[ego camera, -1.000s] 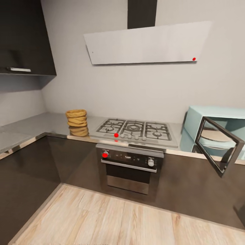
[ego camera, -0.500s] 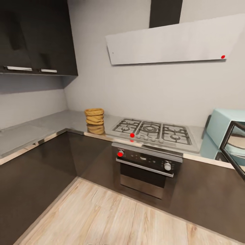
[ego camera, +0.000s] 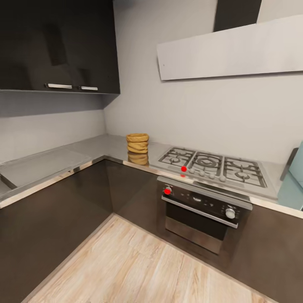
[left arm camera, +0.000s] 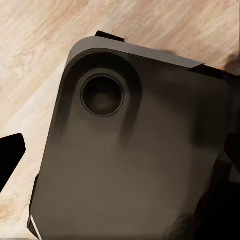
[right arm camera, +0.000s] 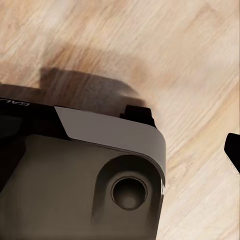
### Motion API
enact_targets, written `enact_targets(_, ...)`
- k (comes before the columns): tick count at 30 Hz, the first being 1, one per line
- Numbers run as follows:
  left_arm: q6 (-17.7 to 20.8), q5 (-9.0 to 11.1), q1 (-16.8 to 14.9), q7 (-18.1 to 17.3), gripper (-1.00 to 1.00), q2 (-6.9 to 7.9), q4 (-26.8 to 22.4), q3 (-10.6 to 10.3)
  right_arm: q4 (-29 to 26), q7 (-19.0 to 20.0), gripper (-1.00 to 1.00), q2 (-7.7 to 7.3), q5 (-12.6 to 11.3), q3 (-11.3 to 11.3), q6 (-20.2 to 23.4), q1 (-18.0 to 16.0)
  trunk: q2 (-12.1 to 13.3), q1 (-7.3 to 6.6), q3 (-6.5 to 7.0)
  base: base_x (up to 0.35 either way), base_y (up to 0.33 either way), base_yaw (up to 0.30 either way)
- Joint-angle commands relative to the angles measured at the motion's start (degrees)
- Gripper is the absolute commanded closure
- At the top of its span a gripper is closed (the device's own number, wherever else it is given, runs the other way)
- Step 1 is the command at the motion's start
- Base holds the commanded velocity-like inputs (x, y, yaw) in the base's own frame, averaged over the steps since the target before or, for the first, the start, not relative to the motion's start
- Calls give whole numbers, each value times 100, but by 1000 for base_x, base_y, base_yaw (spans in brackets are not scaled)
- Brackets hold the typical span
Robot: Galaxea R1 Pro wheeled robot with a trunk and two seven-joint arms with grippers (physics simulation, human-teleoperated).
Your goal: In the kitchen, take the popcorn bag from the countertop, put it into the microwave, and heat it until the popcorn is cooked so the cooked popcorn ends up inside the bag.
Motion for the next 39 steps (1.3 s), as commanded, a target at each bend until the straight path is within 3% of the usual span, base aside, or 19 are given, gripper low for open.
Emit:
enact_targets(1,-14,21,-1,5,-100,-2,-1,0,14,5,-100,-3,28,-45,-26,-6,-3,0,-5,0,0,300)
enact_targets(9,-14,7,-1,-20,-100,2,-1,-32,14,8,-100,-15,7,-45,-159,-6,-3,0,-5,34,19,183)
enact_targets(31,90,-16,-3,-6,-100,15,7,-77,14,8,-100,-23,-15,-54,-213,-6,-3,0,-5,289,184,2)
enact_targets(39,483,-18,-2,13,-100,20,-294,-60,20,8,-100,-29,-38,-69,-188,-6,-3,0,-5,301,180,0)
